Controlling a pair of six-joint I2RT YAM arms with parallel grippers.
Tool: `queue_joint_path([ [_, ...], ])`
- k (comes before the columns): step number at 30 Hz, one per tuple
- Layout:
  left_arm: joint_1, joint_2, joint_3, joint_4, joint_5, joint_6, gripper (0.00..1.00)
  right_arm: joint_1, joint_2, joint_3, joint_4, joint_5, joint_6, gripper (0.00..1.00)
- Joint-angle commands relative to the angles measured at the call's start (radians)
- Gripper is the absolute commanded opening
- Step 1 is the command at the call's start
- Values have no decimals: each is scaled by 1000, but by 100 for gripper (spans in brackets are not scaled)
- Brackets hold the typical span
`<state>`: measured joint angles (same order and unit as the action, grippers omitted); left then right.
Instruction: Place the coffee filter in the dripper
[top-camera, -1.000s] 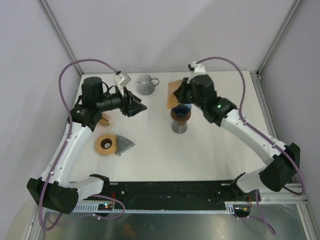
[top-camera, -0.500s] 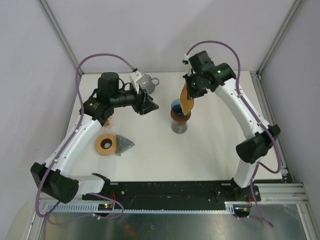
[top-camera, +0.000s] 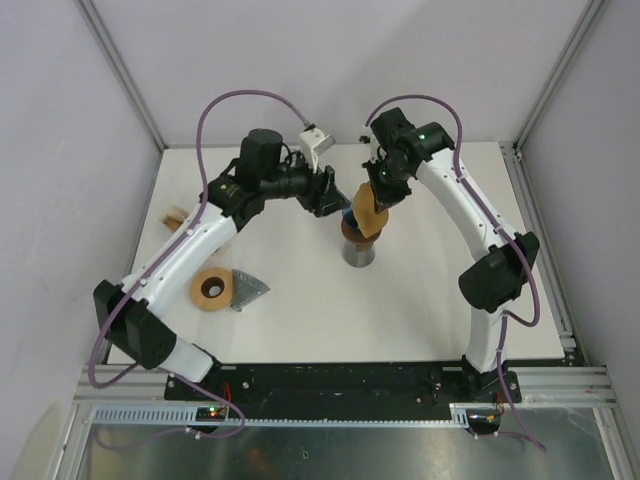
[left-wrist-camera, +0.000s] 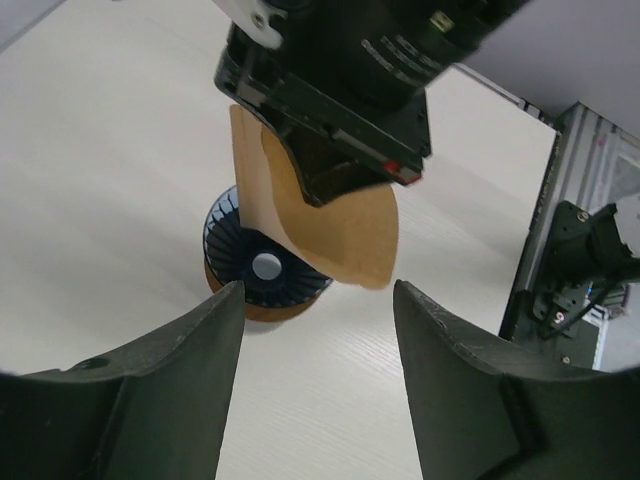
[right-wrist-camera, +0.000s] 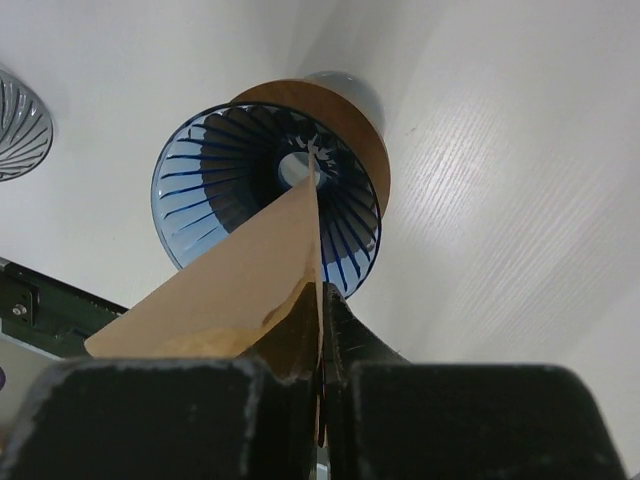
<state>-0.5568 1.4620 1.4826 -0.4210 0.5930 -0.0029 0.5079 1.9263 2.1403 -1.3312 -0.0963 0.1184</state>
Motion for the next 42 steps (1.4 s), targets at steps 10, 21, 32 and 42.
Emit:
queue_joint_path([
  [10,-80,180,133,51,-227,36,62,0,36,62,-66,-55,-16,2],
  [21,-80,221,144,51,-274,78,19,-11,21,58,-49,-29,-24,26],
  [32,-76,236,133,51,-249,54,0,-33,-91,-26,67,17,-22,43],
  [42,-51,264,116,51,-238,48,0,-52,-144,-220,212,-56,-3,33],
])
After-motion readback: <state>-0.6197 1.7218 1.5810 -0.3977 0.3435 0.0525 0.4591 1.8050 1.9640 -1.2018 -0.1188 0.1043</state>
